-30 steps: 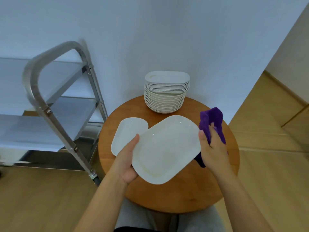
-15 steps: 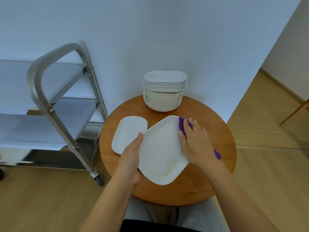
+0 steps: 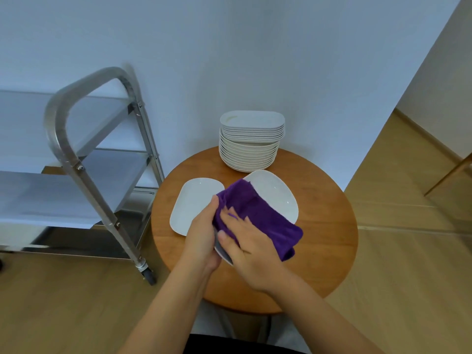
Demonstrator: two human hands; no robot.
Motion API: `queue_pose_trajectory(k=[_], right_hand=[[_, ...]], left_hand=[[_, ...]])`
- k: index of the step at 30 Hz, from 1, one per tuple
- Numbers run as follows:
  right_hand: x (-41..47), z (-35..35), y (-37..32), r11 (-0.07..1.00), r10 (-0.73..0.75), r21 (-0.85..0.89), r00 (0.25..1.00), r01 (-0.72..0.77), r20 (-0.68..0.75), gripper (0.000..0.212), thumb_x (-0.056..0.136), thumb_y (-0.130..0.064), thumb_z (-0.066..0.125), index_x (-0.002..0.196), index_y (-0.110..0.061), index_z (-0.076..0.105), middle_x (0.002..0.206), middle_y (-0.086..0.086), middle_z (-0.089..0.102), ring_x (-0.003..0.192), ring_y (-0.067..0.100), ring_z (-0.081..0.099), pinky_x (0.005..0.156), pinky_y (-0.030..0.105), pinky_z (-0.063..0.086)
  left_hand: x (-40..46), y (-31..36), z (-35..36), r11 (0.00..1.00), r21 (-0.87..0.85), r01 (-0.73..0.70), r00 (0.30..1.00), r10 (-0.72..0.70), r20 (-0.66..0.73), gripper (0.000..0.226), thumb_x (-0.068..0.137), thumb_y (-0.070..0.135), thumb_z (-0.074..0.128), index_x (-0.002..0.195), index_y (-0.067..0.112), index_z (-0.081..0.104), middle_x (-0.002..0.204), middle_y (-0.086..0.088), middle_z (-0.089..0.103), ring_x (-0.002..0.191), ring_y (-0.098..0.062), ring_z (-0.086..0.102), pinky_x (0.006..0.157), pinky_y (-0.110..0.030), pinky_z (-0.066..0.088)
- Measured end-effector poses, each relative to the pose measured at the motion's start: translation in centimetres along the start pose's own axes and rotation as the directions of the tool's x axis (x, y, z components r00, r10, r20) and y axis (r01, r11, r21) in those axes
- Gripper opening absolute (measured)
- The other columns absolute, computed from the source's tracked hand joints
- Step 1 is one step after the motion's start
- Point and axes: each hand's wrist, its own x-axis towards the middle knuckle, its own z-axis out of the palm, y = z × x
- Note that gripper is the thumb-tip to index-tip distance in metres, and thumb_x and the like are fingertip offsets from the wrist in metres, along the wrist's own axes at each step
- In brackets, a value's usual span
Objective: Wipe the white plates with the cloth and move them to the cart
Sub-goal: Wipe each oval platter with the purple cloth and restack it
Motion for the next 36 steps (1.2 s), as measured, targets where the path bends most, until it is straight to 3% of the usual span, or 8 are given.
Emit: queue_pose_trajectory(k=[4,7,10,13,19,24,29,36], right_hand=[[-1.3,-1.0,0.7,0.939,-0.226,-0.221,0.958,0.263,0.178,0.051,0.099,-0.032,0.044,0.147,-0.020,0.033,0.151,-0.003,0.036,0.140,0.011,0.029,0.102,0.005,-0.003],[-1.9,-2.2,2.0,0.827,-0.309,-0.379,0.899,0.414,0.309,0.055,0.090,-0.029,0.060,0.141,-0.019,0.043,0.147,-0.001,0.043,0.139,0.017,0.034,0.116,0.034,0.006],[-2.2,-3.0,3.3,0.670,-0.304,-0.563,0.870,0.485,0.387,0.072,0.063,-0.018,0.086,0.128,-0.021,0.057,0.138,0.001,0.054,0.130,0.026,0.047,0.104,0.057,0.014],[-2.6,-3.8,5.0,0.641,-0.300,-0.619,0.890,0.454,0.343,0.076,0.050,-0.019,0.092,0.120,-0.023,0.063,0.130,0.001,0.061,0.120,0.029,0.057,0.096,0.053,0.038],[-3.6,-4.8,7.9,0.619,-0.388,-0.647,0.890,0.445,0.240,0.062,0.060,-0.014,0.086,0.118,-0.013,0.065,0.122,0.009,0.065,0.108,0.031,0.064,0.088,0.038,0.048],[-3.2,-4.3,6.9,0.696,-0.263,-0.684,0.964,0.217,0.039,0.064,0.048,-0.007,0.092,0.109,-0.007,0.071,0.107,0.011,0.071,0.089,0.030,0.071,0.057,0.035,0.059],[-2.0,-2.0,3.5,0.752,-0.153,-0.659,0.971,-0.005,-0.182,0.070,0.034,-0.005,0.095,0.100,-0.007,0.074,0.098,0.011,0.074,0.081,0.029,0.072,0.047,0.034,0.056],[-2.9,-1.5,3.8,0.762,-0.327,-0.603,0.944,0.237,-0.042,0.066,0.053,-0.019,0.091,0.115,-0.015,0.069,0.119,0.002,0.067,0.111,0.022,0.063,0.087,0.054,0.051]], left_hand=[[0.2,0.4,-0.5,0.993,-0.064,0.095,0.993,-0.099,-0.069,0.027,0.088,0.038,0.059,0.103,0.016,0.064,0.077,-0.005,0.075,0.067,-0.019,0.072,0.049,-0.028,0.055],[0.5,1.1,-1.0,0.977,-0.135,0.166,0.985,-0.171,-0.025,0.031,0.088,0.039,0.058,0.106,0.015,0.062,0.078,-0.010,0.075,0.067,-0.025,0.072,0.051,-0.033,0.057],[0.7,1.8,-1.6,0.965,-0.107,0.240,0.970,-0.233,0.070,0.036,0.089,0.039,0.055,0.119,0.020,0.059,0.098,-0.014,0.072,0.084,-0.031,0.071,0.061,-0.039,0.058],[0.7,2.3,-2.0,0.962,-0.002,0.273,0.953,-0.270,0.139,0.036,0.086,0.039,0.055,0.118,0.022,0.058,0.098,-0.013,0.073,0.083,-0.030,0.071,0.061,-0.040,0.058],[0.7,2.9,-2.0,0.951,0.133,0.280,0.949,-0.295,0.115,0.039,0.076,0.037,0.065,0.112,0.022,0.060,0.097,-0.012,0.073,0.084,-0.031,0.071,0.062,-0.040,0.058],[-0.2,2.5,-0.5,0.975,-0.072,0.211,0.964,-0.196,0.178,0.051,0.079,0.043,0.060,0.125,0.020,0.055,0.118,-0.011,0.067,0.106,-0.032,0.064,0.076,-0.042,0.057],[-2.1,-2.7,3.2,0.999,-0.027,-0.021,0.977,0.015,-0.212,0.032,0.093,0.042,0.048,0.123,0.031,0.045,0.112,0.001,0.062,0.098,-0.019,0.063,0.071,-0.029,0.057],[-0.9,-1.8,2.1,0.992,0.069,-0.102,0.919,0.121,-0.374,0.019,0.097,0.046,0.037,0.103,0.031,0.047,0.092,0.005,0.062,0.084,-0.016,0.062,0.062,-0.024,0.053]])
